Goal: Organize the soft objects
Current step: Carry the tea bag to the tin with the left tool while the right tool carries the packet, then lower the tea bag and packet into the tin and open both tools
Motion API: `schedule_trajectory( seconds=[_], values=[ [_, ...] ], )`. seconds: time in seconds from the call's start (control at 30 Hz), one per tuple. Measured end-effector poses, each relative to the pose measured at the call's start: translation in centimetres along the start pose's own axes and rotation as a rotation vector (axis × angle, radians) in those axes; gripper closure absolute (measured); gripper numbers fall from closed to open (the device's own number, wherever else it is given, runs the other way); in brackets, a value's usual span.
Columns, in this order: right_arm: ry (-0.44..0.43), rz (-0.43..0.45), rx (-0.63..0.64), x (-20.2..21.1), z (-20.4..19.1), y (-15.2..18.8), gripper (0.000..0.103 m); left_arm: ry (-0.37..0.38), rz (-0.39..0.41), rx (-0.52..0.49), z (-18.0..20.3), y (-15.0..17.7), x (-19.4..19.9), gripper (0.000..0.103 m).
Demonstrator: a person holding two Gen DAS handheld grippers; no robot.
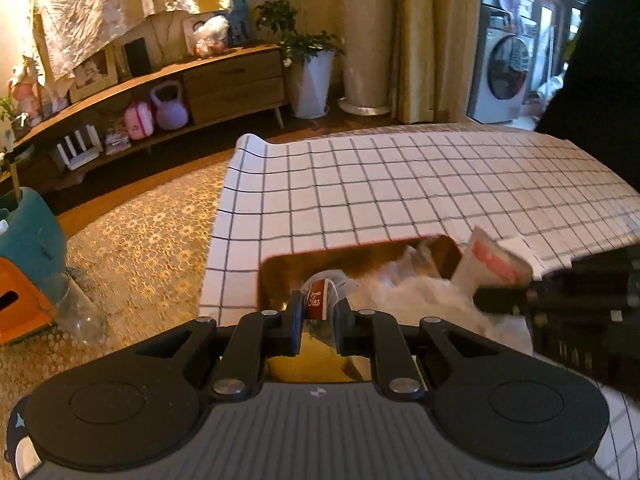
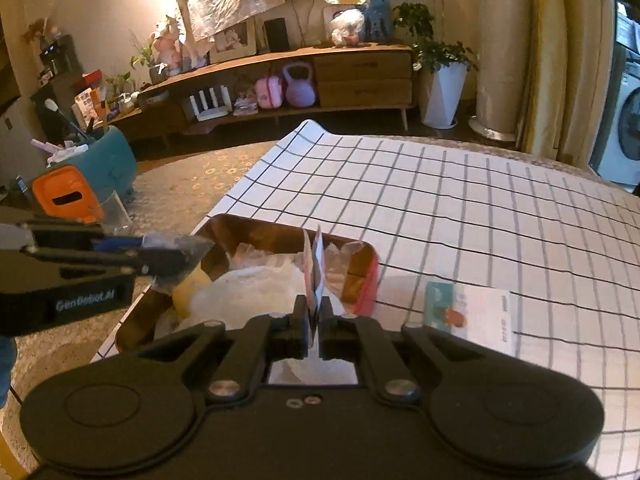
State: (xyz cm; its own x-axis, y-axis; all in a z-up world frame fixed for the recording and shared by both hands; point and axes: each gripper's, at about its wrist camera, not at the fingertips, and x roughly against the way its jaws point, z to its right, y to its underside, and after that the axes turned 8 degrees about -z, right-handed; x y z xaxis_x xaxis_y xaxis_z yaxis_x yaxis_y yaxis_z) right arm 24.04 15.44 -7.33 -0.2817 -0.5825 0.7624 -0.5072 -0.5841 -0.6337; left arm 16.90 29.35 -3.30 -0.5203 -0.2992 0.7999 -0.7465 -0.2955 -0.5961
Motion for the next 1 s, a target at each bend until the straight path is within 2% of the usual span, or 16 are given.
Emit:
schedule_trajectory(
  seconds=[0.2,0.37,0.63,0.77,1.0],
  values=[
    [0.014,-0.017,0.068,-1.7,-1.3,-0.3,0.099,-0.027,-0.013,0.002,-0.5,-1.4,-3.5,0.088],
    [0.015,-0.053,0.074,-3.2,-1.2,0.3,0.099,-0.015,-0.045,-0.004,-0.4,-0.9,-6.0,0.088],
    [0.022,-0.066,0.067,-3.6,-1.1,1.0,0.098,-0.007,-0.091,-0.021,0.6,-0.1,-7.8,0.088],
    [0.027,-0.080,0.070,-3.5,-1.2,1.1,0.090,0.001,-0.096,-0.007,0.7,0.0,-7.9,0.088],
    [0.015,-0.087,0.072,-2.9,-0.9,0.9,0.081,0.016,-0.096,0.009,0.8,0.1,-7.3,0.088]
  ],
)
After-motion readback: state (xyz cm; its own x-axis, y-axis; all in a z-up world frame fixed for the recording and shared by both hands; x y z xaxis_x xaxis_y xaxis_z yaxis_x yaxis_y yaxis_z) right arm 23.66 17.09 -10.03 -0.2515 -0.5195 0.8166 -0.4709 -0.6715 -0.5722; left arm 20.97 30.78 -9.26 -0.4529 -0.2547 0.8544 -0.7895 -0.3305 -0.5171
